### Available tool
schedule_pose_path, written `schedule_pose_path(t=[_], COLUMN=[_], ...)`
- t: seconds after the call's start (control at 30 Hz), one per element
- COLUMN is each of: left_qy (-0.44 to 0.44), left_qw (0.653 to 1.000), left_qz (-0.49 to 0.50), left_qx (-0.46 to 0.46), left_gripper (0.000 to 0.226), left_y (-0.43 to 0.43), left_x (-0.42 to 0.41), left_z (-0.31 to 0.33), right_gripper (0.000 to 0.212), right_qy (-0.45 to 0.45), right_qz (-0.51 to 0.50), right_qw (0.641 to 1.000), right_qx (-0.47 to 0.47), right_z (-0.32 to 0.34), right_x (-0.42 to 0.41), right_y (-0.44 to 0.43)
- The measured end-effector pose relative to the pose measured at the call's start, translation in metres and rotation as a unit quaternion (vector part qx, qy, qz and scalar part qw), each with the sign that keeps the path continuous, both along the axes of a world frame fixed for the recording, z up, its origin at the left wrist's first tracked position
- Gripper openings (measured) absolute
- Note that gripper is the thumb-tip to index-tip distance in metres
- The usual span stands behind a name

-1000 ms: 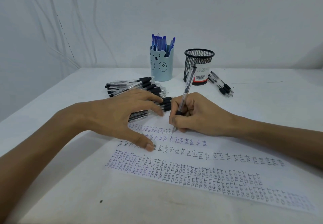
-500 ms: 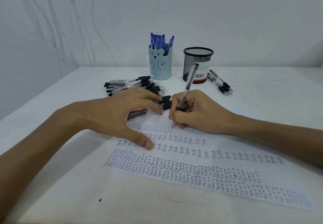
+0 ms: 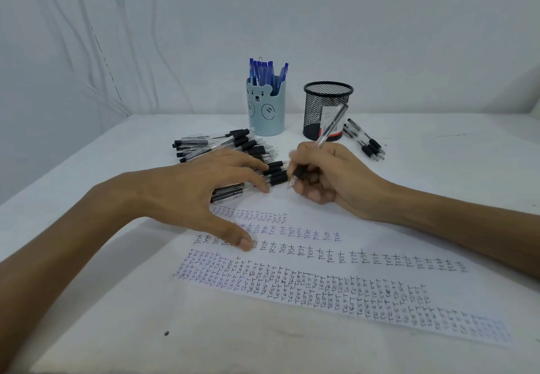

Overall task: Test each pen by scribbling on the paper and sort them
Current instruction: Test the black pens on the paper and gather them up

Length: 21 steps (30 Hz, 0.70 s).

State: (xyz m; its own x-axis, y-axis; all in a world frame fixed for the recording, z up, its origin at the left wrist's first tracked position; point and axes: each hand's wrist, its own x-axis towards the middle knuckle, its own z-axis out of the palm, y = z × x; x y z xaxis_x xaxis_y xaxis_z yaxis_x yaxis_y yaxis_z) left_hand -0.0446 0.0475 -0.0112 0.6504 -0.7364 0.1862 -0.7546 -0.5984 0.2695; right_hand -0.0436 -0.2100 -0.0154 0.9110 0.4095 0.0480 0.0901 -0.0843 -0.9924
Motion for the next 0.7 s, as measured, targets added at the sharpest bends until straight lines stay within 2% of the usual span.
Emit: schedule_pose_path(t=[0.07,0.1,0.2,0.27,0.33,0.43,0.57,0.7], left_qy=[-0.001,0.002,-0.004,-0.016,-0.027,-0.054,-0.067,-0.082], left_qw=[1.0,1.0,0.999,0.999,0.999,0.998,0.997,0.996], left_qz=[0.007,0.018,0.045,0.034,0.014,0.016,0.018,0.029], left_qx=[-0.005,-0.007,-0.022,-0.021,0.012,0.031,0.032,0.036], left_gripper=[0.065,0.066,0.062,0.051,0.042,0.035,0.032,0.033], left_y=[0.002,0.003,0.004,0.005,0.008,0.011,0.013,0.014], left_x=[0.002,0.003,0.006,0.008,0.01,0.012,0.015,0.015], left_z=[-0.003,-0.005,-0.007,-0.002,0.005,0.01,0.007,0.006], right_gripper=[0.043,0.041,0.016,0.02,0.023,0.039,0.04,0.03], right_qy=[0.016,0.01,-0.019,-0.018,0.031,0.115,0.097,0.071], right_qz=[0.008,0.012,0.009,-0.005,-0.019,-0.031,-0.035,-0.035], right_qw=[0.999,1.0,1.0,0.999,0.995,0.982,0.985,0.986], right_qx=[0.027,0.027,0.009,0.034,0.088,0.144,0.137,0.148], right_z=[0.0,0.0,-0.002,0.0,0.004,0.008,0.008,0.008], right_x=[0.002,0.003,0.002,0.001,0.002,0.002,0.003,0.003], right_y=[-0.002,-0.002,-0.003,-0.002,-0.001,-0.001,-0.003,-0.005])
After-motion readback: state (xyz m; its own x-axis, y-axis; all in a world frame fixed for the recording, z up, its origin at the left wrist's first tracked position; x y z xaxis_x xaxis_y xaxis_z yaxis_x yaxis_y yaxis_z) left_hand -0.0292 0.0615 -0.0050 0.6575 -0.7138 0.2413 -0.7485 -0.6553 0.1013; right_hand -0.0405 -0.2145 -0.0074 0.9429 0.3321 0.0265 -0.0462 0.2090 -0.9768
